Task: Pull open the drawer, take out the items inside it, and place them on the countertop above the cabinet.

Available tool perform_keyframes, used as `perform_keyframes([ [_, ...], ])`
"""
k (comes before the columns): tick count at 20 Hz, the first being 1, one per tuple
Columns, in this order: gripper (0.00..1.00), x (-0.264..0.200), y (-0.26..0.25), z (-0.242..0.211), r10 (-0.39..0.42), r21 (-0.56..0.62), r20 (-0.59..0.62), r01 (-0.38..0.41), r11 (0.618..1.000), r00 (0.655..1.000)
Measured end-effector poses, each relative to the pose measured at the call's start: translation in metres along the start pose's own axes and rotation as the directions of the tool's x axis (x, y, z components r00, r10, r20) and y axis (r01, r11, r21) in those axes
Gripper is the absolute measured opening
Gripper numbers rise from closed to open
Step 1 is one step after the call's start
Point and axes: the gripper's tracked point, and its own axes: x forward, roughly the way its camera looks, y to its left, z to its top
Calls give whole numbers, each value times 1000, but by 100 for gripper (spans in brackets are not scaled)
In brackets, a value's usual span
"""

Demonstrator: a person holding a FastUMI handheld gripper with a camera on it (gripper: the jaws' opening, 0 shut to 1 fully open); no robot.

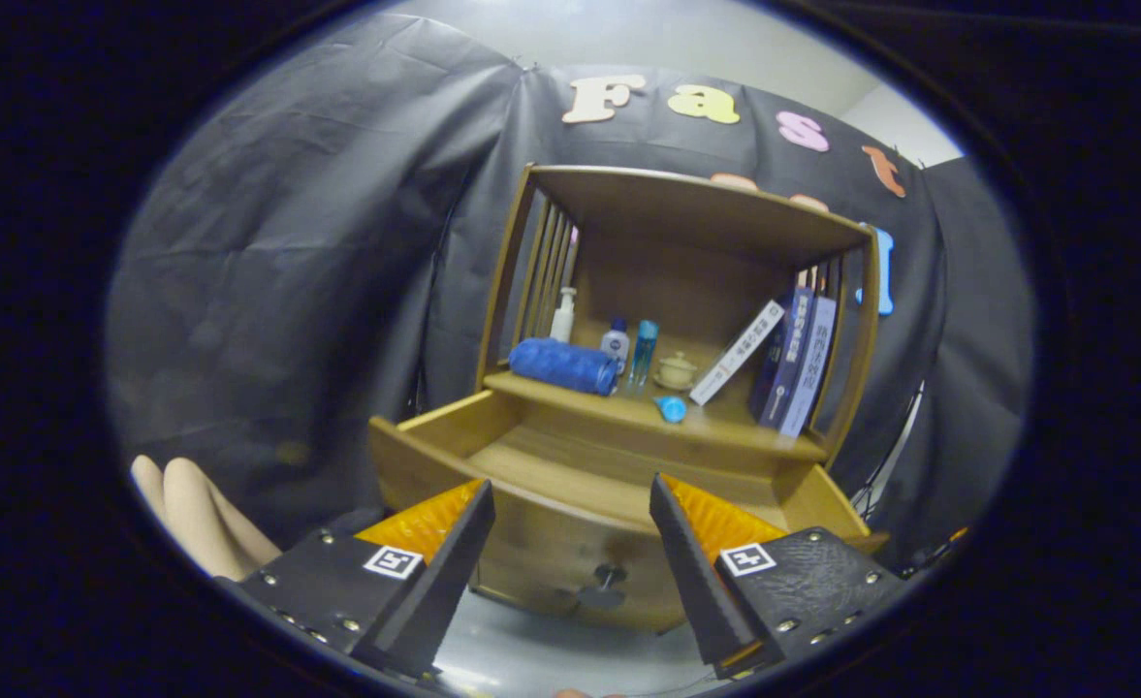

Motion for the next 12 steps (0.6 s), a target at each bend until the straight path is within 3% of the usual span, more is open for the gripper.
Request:
perform_keyframes([
  [4, 96, -11, 5, -40, -37, 19, -44, 38, 999, 998],
  [12, 96, 7, -5, -76, -111, 14, -106, 114, 993, 988],
])
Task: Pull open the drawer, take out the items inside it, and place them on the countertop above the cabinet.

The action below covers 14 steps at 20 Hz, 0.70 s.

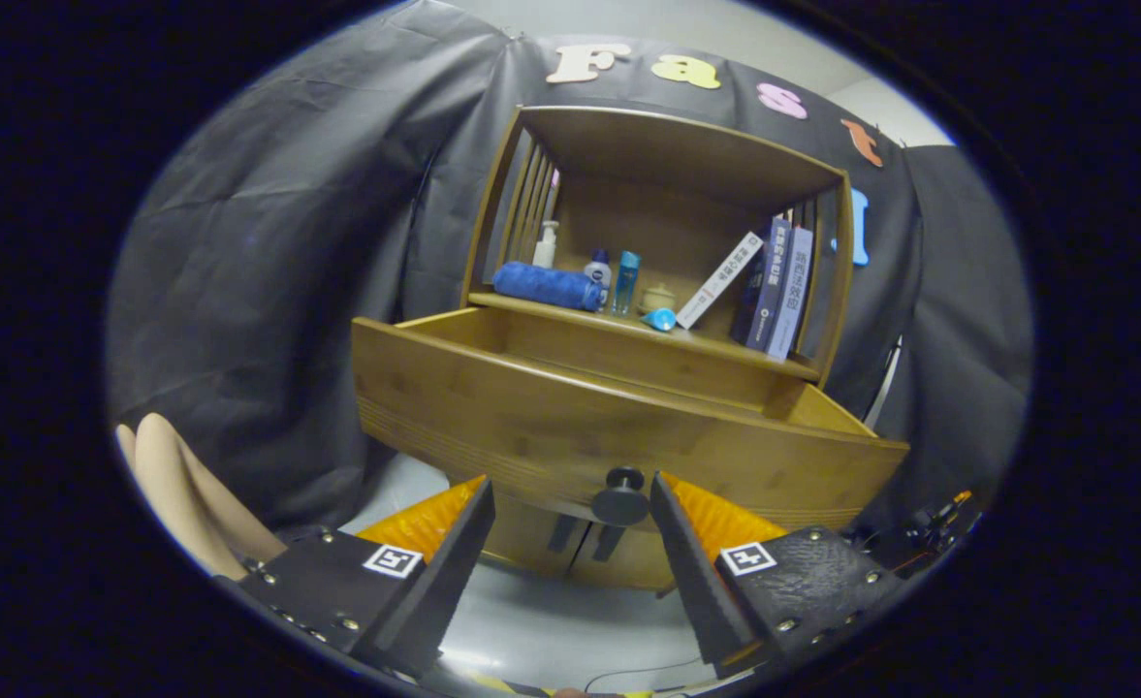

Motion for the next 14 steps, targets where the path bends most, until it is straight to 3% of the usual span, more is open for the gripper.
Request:
perform_keyframes([
  [14, 96, 47, -31, -11, -133, 83, -25, 134, 987, 991],
])
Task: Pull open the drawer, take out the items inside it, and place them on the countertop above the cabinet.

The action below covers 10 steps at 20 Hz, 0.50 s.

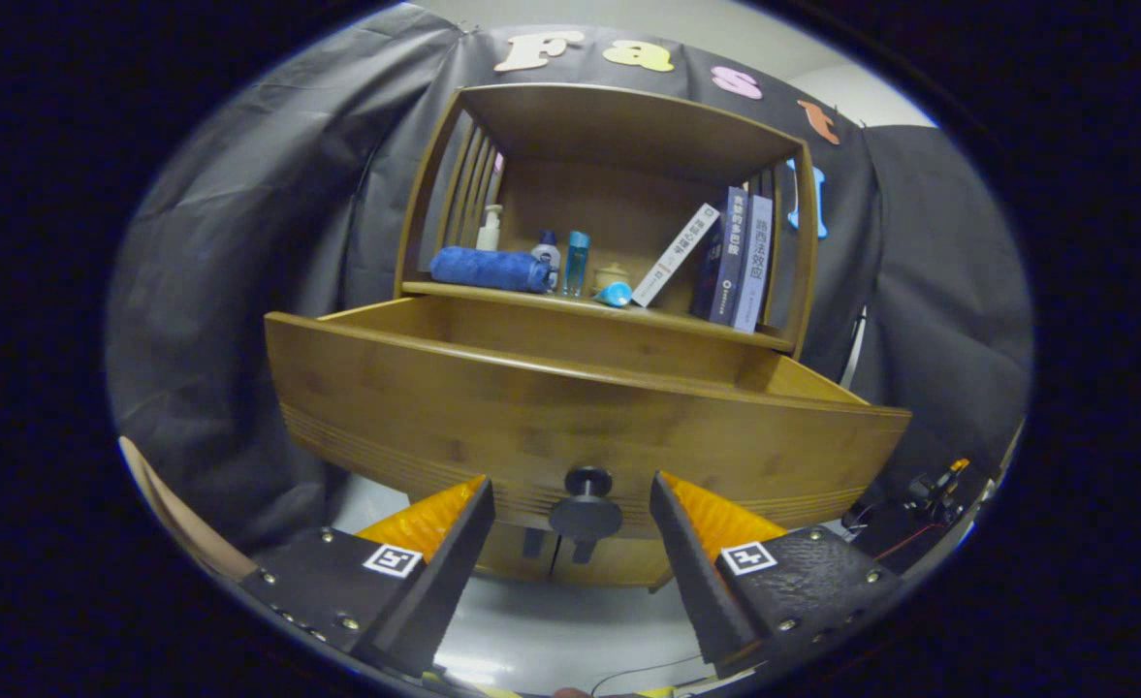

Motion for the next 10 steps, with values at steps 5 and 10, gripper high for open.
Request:
perform_keyframes([
  [5, 97, 20, -20, -5, -57, 64, -25, 59, 996, 998],
  [10, 97, 23, -21, -2, -60, 63, 20, 59, 996, 998],
])
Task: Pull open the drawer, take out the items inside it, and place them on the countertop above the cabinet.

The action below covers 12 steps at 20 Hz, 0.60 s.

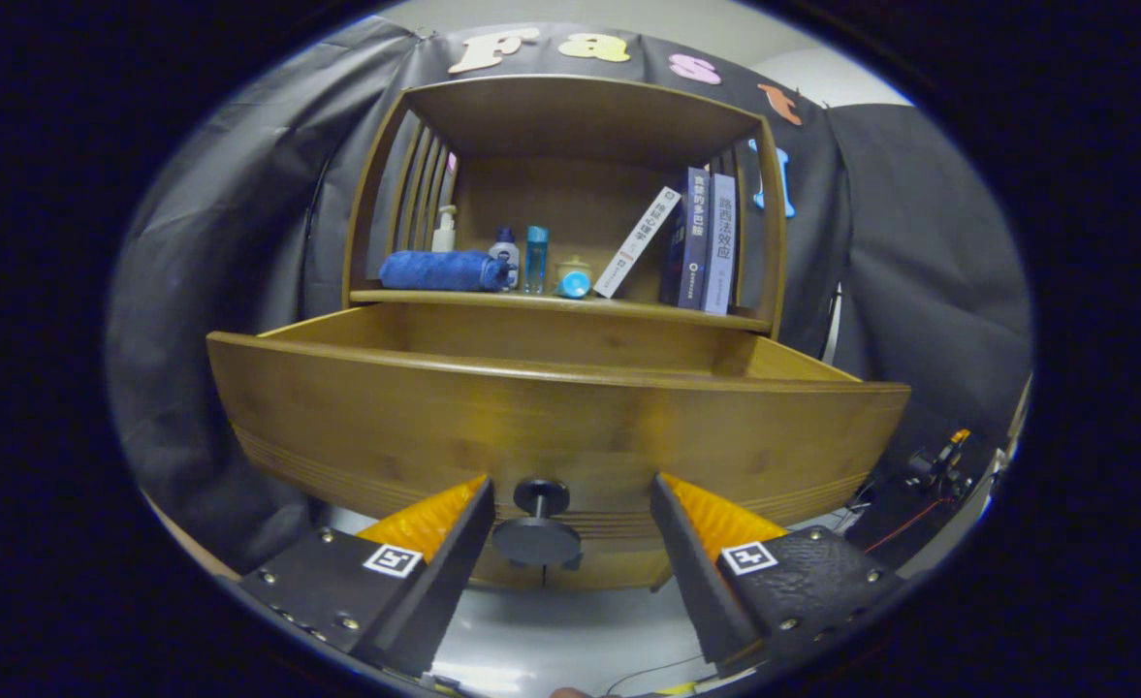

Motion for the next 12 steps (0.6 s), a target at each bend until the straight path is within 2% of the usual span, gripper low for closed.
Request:
perform_keyframes([
  [5, 97, 20, -7, 7, 30, -19, -7, -30, 999, 1000],
  [12, 97, 60, -1, 27, 10, -55, 45, -8, 998, 999],
])
